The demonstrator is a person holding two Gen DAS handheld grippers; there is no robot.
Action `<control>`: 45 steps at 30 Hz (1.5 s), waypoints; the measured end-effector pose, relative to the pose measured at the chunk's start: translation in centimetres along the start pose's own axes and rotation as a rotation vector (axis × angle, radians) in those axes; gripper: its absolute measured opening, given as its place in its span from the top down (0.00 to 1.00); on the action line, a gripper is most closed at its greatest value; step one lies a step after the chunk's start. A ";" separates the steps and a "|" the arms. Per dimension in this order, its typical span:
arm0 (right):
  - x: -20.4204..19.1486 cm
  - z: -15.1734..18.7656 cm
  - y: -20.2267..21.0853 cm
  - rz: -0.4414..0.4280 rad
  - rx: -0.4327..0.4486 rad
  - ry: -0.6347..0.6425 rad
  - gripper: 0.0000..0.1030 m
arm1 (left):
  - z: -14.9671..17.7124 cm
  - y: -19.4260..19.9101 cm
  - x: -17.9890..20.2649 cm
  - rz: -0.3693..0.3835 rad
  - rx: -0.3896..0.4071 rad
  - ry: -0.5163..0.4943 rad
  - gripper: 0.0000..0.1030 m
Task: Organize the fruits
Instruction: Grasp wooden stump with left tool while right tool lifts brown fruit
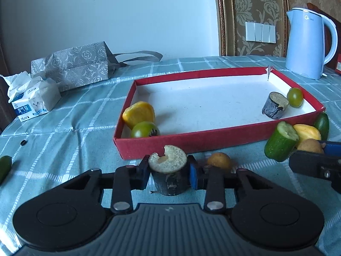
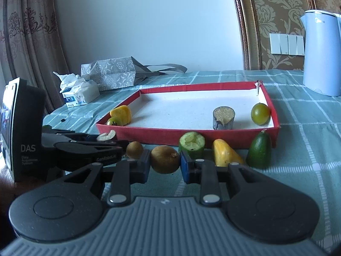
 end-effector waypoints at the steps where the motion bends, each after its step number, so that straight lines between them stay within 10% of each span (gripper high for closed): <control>1: 0.1 0.0 0.1 0.001 0.005 -0.006 0.73 | 0.2 0.2 0.0 0.008 0.001 0.003 0.66; 45: 1.1 -0.7 1.2 0.046 0.129 -0.064 0.73 | 2.0 1.8 -3.5 0.036 0.059 0.164 0.67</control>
Point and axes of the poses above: each gripper's, at about its wrist camera, not at the fingertips, and y roughly against the way its jaws point, x to its right, z to its underside, the point moved 5 cm from there along -y, roughly the way its jaws point, and after that the axes turned 14 degrees about -x, right-handed, at the moved point
